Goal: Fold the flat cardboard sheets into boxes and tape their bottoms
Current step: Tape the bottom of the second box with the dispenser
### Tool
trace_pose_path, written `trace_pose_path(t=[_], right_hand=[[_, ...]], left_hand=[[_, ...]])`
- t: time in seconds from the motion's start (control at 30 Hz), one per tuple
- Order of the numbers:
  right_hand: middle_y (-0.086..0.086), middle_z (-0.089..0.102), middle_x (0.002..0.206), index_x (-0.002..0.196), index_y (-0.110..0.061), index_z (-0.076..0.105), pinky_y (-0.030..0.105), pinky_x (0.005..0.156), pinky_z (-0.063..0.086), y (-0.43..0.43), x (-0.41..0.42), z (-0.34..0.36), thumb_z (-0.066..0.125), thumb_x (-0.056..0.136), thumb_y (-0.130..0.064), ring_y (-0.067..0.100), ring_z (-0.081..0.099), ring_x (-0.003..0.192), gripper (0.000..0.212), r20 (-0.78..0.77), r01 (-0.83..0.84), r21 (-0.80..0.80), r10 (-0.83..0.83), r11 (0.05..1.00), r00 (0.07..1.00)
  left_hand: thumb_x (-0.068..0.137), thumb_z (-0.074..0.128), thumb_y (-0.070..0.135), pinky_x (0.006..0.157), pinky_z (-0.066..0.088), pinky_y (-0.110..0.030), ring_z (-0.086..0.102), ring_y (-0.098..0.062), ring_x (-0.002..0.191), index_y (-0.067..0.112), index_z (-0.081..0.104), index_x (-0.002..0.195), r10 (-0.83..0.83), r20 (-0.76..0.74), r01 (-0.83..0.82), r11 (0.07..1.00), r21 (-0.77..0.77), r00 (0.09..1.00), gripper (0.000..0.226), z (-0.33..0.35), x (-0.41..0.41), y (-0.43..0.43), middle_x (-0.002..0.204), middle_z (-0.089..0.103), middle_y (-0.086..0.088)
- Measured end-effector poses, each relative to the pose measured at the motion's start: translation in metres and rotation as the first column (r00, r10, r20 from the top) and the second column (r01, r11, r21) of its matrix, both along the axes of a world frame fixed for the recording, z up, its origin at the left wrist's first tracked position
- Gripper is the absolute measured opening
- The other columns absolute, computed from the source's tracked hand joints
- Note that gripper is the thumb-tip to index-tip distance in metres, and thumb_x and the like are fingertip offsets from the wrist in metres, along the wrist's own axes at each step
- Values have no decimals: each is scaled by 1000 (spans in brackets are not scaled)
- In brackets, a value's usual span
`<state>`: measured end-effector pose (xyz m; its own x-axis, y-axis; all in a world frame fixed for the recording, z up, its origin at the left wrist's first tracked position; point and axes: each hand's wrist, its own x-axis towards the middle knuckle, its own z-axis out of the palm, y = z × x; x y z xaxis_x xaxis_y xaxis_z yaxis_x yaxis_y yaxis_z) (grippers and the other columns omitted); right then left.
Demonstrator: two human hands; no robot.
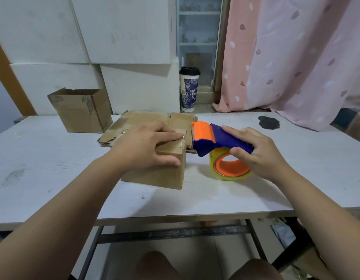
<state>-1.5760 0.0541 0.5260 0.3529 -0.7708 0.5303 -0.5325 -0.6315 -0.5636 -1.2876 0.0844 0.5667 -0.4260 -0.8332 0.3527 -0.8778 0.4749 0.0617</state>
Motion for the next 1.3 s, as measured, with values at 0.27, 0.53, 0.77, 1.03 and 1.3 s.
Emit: trace_pose_path(t=[0.27, 0.53, 0.77, 1.03, 1.3], right_hand=[[-8, 63, 112, 116, -44, 55, 6, 83, 40, 0, -2, 6, 56, 82, -38, -9, 58, 97, 34, 293, -42, 104, 10, 994, 956], [0, 58, 100, 117, -57, 46, 4, 78, 32, 3, -6, 5, 56, 78, -49, -1, 49, 92, 42, -41, 77, 0, -77, 997, 996], [-3, 62, 104, 115, -53, 52, 9, 78, 39, 3, -15, 12, 54, 81, -44, 1, 54, 88, 35, 185, 27, 91, -43, 995, 982], [-4, 48, 100, 125, -56, 40, 0, 78, 27, 5, -8, 18, 53, 77, -65, -7, 42, 91, 51, -268, 53, -19, -56, 998, 962], [-10, 49, 83, 127, -50, 53, -2, 71, 24, 1, 9, 63, 37, 66, -77, 8, 42, 90, 69, -519, -8, -58, -23, 998, 854]], left_hand=[[55, 37, 87, 74, 31, -21, 45, -7, 111, 49, 48, 129, -18, -23, 21, 995, 98, 1000, 84, 3, 2, -9, 125, 52, 17], [52, 37, 91, 73, 36, -24, 37, 0, 92, 50, 51, 126, 9, -45, -5, 995, 97, 999, 86, 5, 0, -10, 101, 42, 24], [52, 40, 89, 72, 31, -19, 36, 2, 91, 52, 51, 125, 17, -53, -12, 995, 95, 998, 83, 5, 0, -8, 101, 41, 26], [52, 36, 90, 73, 39, -26, 40, -1, 94, 49, 52, 126, 72, -67, -65, 993, 94, 995, 86, 2, 1, -6, 108, 49, 19], [68, 35, 82, 67, 35, -22, 44, -7, 99, 45, 46, 132, 135, 56, -138, 989, 45, 989, 76, 2, -9, 5, 119, 46, 14]])
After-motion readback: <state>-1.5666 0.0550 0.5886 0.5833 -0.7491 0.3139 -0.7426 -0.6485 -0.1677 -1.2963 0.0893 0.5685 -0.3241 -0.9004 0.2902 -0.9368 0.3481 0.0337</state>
